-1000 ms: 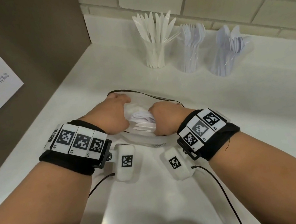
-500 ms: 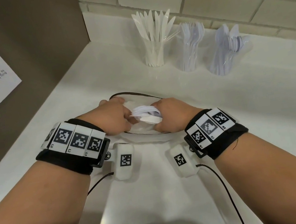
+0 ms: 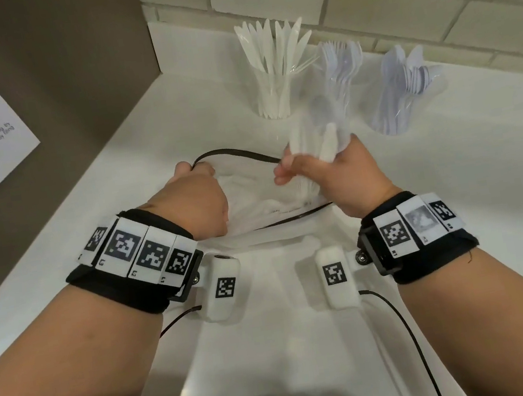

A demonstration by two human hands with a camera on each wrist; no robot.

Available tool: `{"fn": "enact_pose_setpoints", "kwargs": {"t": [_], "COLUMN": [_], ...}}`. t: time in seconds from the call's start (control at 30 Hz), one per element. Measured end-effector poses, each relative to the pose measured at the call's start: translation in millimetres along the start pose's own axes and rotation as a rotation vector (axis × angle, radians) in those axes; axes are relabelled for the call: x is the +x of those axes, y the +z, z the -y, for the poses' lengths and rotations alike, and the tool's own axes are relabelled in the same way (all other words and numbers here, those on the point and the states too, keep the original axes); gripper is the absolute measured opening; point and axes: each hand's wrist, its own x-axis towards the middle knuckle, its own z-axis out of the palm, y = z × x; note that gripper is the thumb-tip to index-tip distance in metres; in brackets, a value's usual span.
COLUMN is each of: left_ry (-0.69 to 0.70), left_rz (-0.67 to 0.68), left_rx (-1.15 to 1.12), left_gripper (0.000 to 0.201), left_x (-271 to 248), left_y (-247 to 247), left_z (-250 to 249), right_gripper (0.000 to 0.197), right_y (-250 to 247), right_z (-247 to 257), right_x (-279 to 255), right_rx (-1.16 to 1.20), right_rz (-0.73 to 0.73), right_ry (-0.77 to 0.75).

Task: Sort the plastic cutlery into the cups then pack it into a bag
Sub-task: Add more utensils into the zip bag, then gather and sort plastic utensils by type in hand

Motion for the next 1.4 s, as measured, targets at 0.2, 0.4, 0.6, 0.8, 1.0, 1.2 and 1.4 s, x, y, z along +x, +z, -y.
{"fn": "enact_pose_setpoints", "kwargs": {"t": [0.2,0.4,0.6,0.8,1.0,1.2,1.4], "left_ry": [0.092,0.519,0.401,0.141,0.298,0.323,0.593], "left_rz": [-0.064,-0.590,-0.146,0.540,0.477,0.456,0.068], "left_rx": [-0.013,-1.107,-2.012,-2.258,-2.333,-2.273,-1.753], "left_gripper": [0.021,0.011,0.032,0.067,0.047,0.053,0.050], "left_x": [-11,-22,-23,-14,-9,-11,-23], "left_y": [-10,-32,-47,-53,-57,-50,-58], "left_z": [3,0,-14,-22,-18,-23,-15], "right_gripper": [0.016,0.011,0.012,0.019,0.018,0.013,0.027], "right_y": [2,6,15,34,48,53,42], "right_z": [22,66,103,112,78,69,65], "right_x": [11,25,36,41,32,32,24], "right_rx": [0.722,0.601,0.544,0.535,0.417,0.453,0.444], "right_rz": [-0.232,-0.212,-0.201,-0.148,-0.077,-0.067,0.204], "right_ry": [0.054,-0.083,-0.207,-0.251,-0.079,-0.006,0.004]}}
